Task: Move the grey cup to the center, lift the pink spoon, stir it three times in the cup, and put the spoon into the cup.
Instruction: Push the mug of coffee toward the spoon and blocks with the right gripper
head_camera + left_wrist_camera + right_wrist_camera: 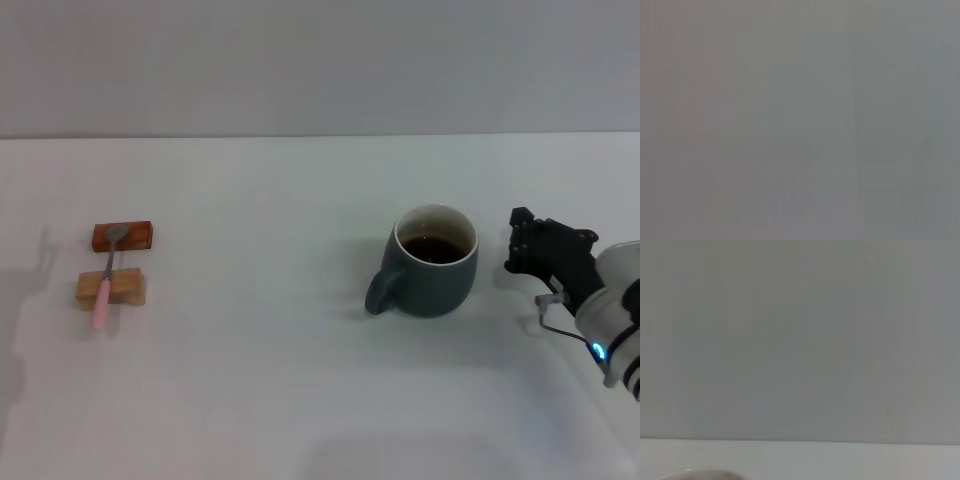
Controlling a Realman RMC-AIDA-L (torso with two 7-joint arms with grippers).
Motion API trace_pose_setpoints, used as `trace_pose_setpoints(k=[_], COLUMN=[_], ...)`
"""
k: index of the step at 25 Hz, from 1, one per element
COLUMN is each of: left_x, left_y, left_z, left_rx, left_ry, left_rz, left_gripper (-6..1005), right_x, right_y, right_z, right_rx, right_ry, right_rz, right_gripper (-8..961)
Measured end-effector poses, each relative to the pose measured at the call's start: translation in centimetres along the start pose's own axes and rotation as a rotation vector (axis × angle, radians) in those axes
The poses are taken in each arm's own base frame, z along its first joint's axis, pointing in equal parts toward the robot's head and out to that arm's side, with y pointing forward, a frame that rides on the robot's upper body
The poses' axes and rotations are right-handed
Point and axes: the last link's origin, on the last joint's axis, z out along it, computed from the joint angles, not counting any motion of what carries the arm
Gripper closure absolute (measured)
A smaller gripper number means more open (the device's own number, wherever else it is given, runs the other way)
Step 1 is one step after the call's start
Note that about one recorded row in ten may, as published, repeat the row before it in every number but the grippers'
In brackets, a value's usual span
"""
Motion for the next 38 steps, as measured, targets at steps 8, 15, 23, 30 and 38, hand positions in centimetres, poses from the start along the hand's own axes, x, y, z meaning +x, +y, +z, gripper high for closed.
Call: trace_pose_setpoints(k=[8,15,23,30,38], left_x=[0.0,0.0,0.0,0.0,0.0], left_y=[0.1,0.1,0.1,0.1,0.1], left_z=[0.0,0.0,0.0,0.1,0.1], left_rx=[-0.006,-0.006,-0.003,-0.005,-0.004], left_ry=[0.0,0.0,-0.002,-0.001,-0.002], left_rz=[0.0,0.0,-0.013,-0.016,-0.019], left_gripper=[174,174,174,174,174], right_x=[-0.3,-0.8,-1.2,-1.6,-1.8], right_y=[1.0,2.8,4.6,6.1,7.8], right_z=[0.7,1.3,1.7,2.0,2.0], right_rx=[-0.032,-0.092,-0.155,-0.207,-0.27], right_ry=[0.016,0.019,0.012,0.015,0.011], right_rz=[0.0,-0.015,-0.025,-0.036,-0.051], right_gripper=[953,954,954,954,954])
